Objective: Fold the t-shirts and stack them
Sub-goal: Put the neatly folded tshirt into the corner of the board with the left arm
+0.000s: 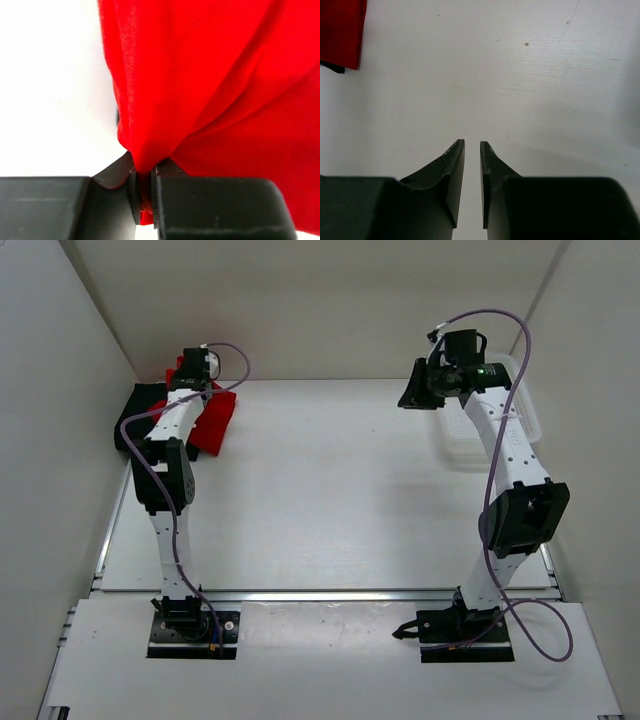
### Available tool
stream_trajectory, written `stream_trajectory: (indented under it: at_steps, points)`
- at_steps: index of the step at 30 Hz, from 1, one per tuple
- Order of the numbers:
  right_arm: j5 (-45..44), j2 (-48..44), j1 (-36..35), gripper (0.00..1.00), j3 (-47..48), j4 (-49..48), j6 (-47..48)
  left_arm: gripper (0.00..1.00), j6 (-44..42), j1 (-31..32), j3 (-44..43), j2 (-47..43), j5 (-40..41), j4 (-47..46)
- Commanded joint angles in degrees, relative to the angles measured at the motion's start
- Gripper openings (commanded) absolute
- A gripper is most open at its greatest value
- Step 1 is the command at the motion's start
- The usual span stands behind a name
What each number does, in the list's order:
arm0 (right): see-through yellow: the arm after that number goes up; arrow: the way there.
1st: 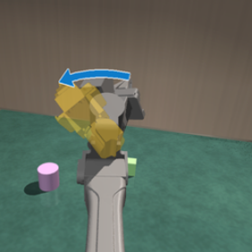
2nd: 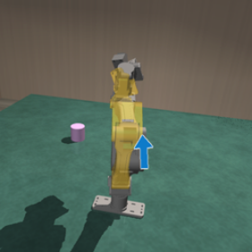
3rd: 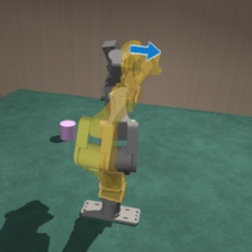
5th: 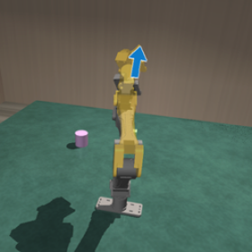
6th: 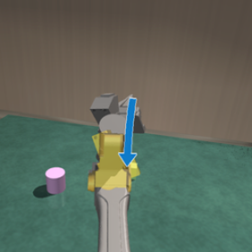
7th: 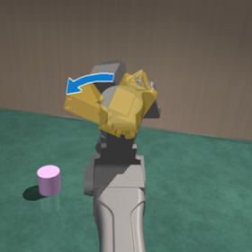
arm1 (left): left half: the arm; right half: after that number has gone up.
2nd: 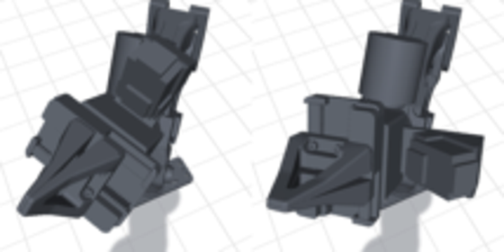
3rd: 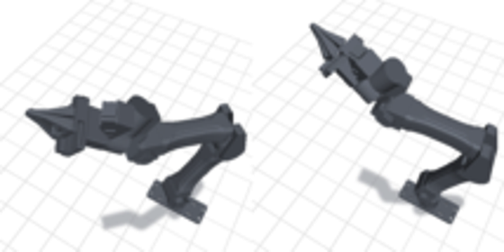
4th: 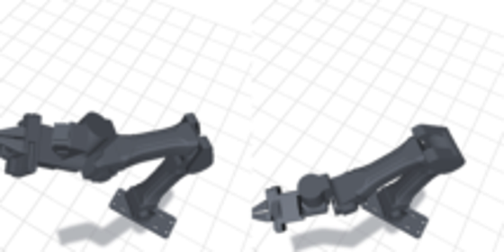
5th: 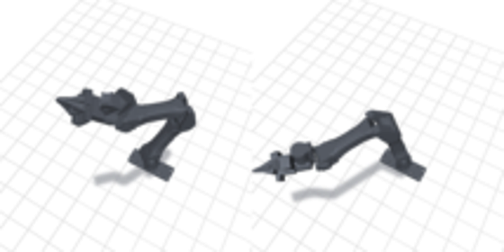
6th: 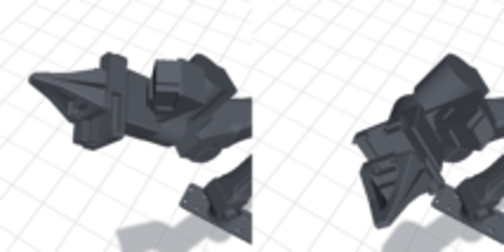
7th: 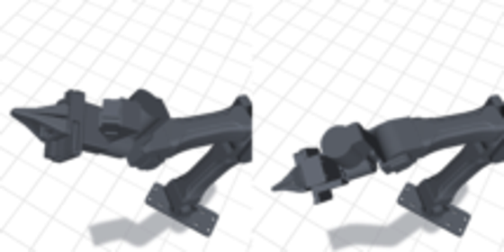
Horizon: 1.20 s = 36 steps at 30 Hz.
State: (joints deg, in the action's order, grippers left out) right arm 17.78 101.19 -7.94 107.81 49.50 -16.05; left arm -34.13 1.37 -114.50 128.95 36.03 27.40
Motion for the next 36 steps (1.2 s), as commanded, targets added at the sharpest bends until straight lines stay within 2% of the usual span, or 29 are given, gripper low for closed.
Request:
stream_trajectory:
  at_steps: [1,4,13,14,15,16,17,18,19,26,31,33,35,36]
  points:
    - [0.8,2.8,-0.9,0.16,5.7,1.4,1.8,0.00,-2.4,-3.2,-2.5,-4.6,4.1,-5.2]
    - [0.4,5.3,-1.5,0.17,10.9,4.9,2.6,0.00,0.2,-6.5,-6.3,-3.4,1.9,-2.7]
    - [0.5,11.4,-4.3,0.17,19.5,8.6,2.7,0.00,1.9,-9.5,-2.0,-1.2,1.3,-4.0]
    - [0.4,11.9,-4.3,0.18,20.9,9.4,2.8,0.04,1.4,-9.7,-1.0,-0.3,2.6,-5.1]
    - [0.4,12.5,-4.3,0.19,21.8,9.7,2.5,0.16,2.0,-9.7,-0.9,-0.2,4.1,-6.2]
    - [0.5,12.7,-4.2,0.19,22.5,10.2,2.8,0.42,2.5,-10.0,-0.4,1.0,5.1,-6.6]
    - [0.6,13.1,-4.2,0.21,22.8,10.2,2.6,0.57,3.1,-9.8,-1.1,1.4,6.1,-6.6]
    - [0.6,13.1,-4.1,0.22,23.0,10.4,2.6,0.96,3.4,-10.0,-1.4,2.0,7.5,-6.5]
    - [0.2,13.2,-4.0,0.21,23.1,11.0,2.5,0.99,3.5,-9.9,-1.3,2.3,7.6,-7.3]
    - [0.1,11.0,-4.1,0.22,21.3,11.1,3.1,0.99,3.7,-9.4,-2.7,-0.4,9.7,-8.8]
    - [-2.0,9.3,-4.1,0.23,21.5,11.9,4.1,0.98,8.0,-8.6,-2.0,-4.7,7.0,-4.6]
    - [-3.5,7.0,-3.0,0.23,20.4,13.1,5.1,0.99,13.0,-7.3,-1.7,-9.2,0.8,3.3]
    - [-5.6,4.6,-1.8,0.26,18.1,13.7,5.7,0.99,17.4,-5.0,0.7,-14.0,-17.0,10.4]
    - [-6.0,2.9,-0.7,0.27,16.8,13.4,6.0,0.99,19.7,-3.8,4.3,-17.3,-21.2,13.1]
